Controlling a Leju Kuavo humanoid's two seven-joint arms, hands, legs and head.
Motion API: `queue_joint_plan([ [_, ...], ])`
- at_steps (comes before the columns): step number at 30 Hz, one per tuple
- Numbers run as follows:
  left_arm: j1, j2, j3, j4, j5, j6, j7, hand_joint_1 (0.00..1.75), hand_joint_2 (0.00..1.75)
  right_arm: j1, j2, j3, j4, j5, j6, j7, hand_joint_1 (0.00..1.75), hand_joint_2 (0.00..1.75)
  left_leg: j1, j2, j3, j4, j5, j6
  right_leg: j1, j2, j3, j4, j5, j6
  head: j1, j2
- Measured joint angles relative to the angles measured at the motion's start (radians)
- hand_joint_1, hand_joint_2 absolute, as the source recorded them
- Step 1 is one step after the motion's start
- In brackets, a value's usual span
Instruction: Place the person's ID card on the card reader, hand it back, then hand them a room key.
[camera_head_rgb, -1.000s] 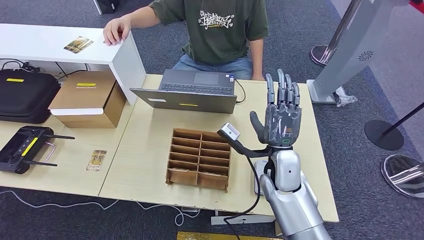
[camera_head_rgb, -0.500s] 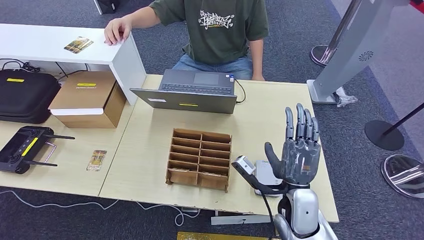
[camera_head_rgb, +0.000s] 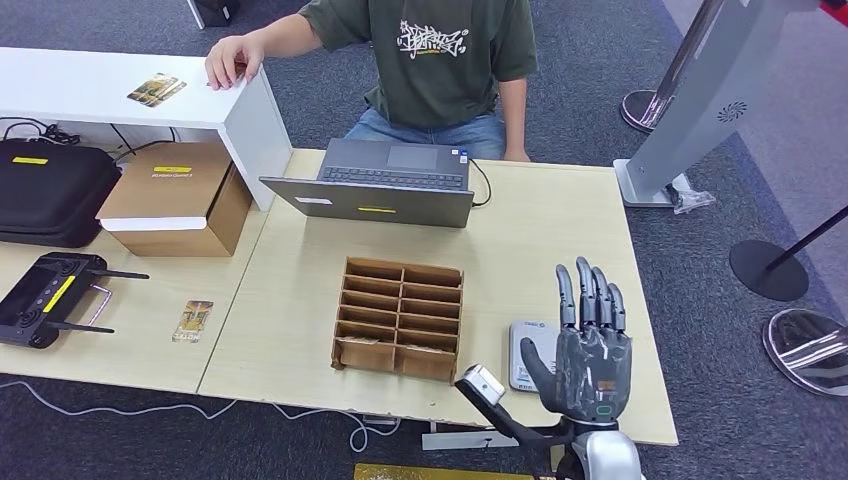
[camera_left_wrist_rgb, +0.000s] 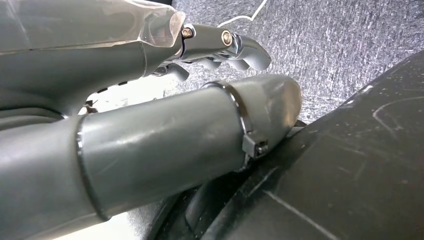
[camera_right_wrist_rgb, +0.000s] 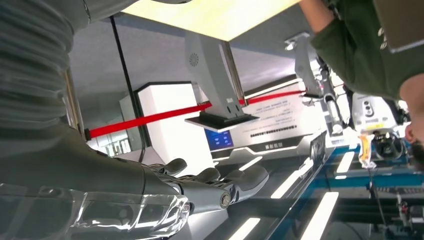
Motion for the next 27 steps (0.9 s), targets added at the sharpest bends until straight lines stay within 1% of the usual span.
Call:
queue_joint_plan([
  [4, 0.0, -0.001, 0.003, 0.0, -0.003, -0.003, 0.0, 0.0, 0.0, 0.019, 0.0, 0.037, -0.022, 0.0, 0.057, 0.03, 0.0, 1.75, 0.0, 0.0, 0.0, 0.0, 0.0, 0.0, 0.0, 0.0, 0.0, 0.0, 0.0, 0.0, 0.0, 0.0],
  [8, 0.0, -0.001, 0.006, 0.0, -0.004, -0.003, -0.003, 0.0, 0.0, 0.028, 0.0, 0.08, -0.033, 0.0, 0.089, 0.047, 0.0, 1.75, 0.0, 0.0, 0.0, 0.0, 0.0, 0.0, 0.0, 0.0, 0.0, 0.0, 0.0, 0.0, 0.0, 0.0],
  [11, 0.001, -0.001, 0.012, 0.0, -0.003, -0.002, -0.009, 0.0, 0.0, 0.041, 0.004, 0.109, -0.032, 0.0, 0.101, 0.02, 0.0, 1.75, 0.0, 0.0, 0.0, 0.0, 0.0, 0.0, 0.0, 0.0, 0.0, 0.0, 0.0, 0.0, 0.0, 0.0],
  [16, 0.001, -0.001, 0.02, 0.0, -0.004, -0.002, -0.011, 0.0, 0.0, 0.054, 0.025, 0.128, -0.018, 0.0, 0.113, -0.018, 0.0, 1.75, 0.0, 0.0, 0.0, 0.0, 0.0, 0.0, 0.0, 0.0, 0.0, 0.0, 0.0, 0.0, 0.0, 0.0],
  [21, 0.001, -0.001, 0.026, 0.0, -0.004, -0.002, -0.011, 0.0, 0.0, 0.058, 0.052, 0.148, 0.006, -0.001, 0.134, -0.033, 0.0, 1.75, 0.0, 0.0, 0.0, 0.0, 0.0, 0.0, 0.0, 0.0, 0.0, 0.0, 0.0, 0.0, 0.0, 0.0],
  [27, 0.001, -0.002, 0.029, 0.0, -0.004, -0.003, -0.011, 0.0, 0.0, 0.052, 0.075, 0.15, 0.033, -0.005, 0.154, -0.045, 0.0, 1.75, 0.0, 0.0, 0.0, 0.0, 0.0, 0.0, 0.0, 0.0, 0.0, 0.0, 0.0, 0.0, 0.0, 0.0],
])
